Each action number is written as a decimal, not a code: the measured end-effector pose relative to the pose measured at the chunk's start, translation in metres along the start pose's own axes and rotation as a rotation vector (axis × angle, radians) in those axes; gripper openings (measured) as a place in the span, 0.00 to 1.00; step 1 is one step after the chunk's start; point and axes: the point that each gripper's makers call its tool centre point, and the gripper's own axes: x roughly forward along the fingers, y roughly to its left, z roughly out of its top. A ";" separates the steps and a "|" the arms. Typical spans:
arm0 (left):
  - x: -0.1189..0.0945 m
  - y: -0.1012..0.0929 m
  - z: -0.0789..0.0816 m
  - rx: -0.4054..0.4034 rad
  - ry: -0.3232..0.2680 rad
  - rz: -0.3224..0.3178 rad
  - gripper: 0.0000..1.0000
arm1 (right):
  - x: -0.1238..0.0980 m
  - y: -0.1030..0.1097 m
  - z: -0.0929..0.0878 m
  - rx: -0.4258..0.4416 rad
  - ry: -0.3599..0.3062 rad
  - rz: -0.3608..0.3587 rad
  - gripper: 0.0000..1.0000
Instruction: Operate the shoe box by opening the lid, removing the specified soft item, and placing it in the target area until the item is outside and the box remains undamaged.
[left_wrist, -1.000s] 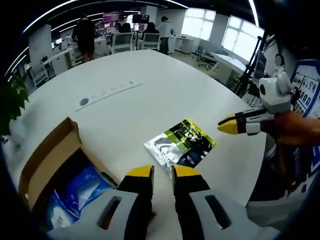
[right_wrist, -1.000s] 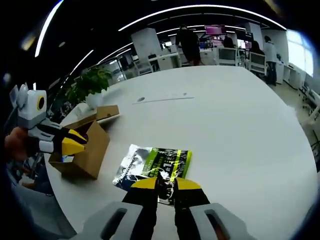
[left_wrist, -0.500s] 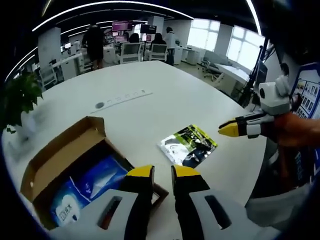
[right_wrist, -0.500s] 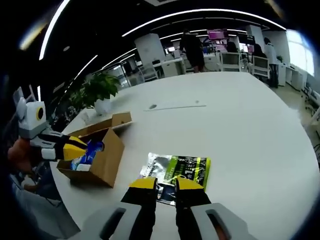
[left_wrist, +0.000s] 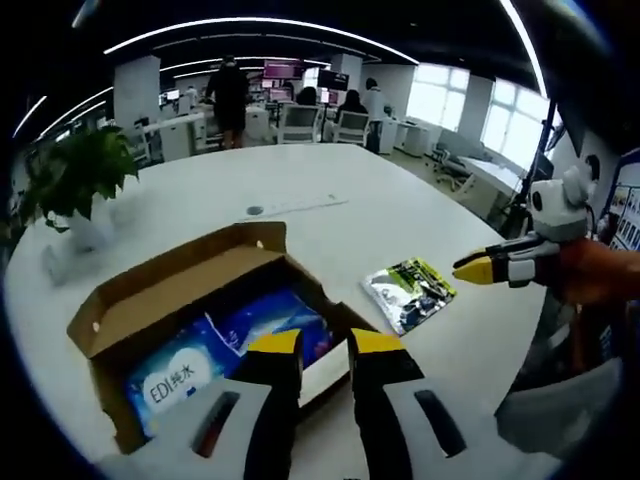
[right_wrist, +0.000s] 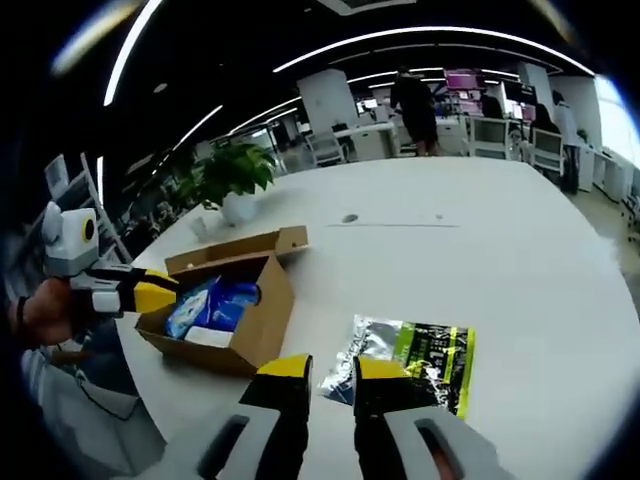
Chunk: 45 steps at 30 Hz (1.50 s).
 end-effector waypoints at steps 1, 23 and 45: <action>-0.002 0.002 -0.001 -0.002 -0.001 0.004 0.17 | 0.003 0.007 0.000 -0.010 0.005 0.010 0.12; -0.067 0.103 -0.031 -0.117 -0.057 0.161 0.23 | 0.063 0.118 0.002 -0.156 0.077 0.198 0.14; -0.101 0.150 -0.061 -0.197 -0.061 0.232 0.26 | 0.116 0.172 0.006 -0.199 0.130 0.284 0.15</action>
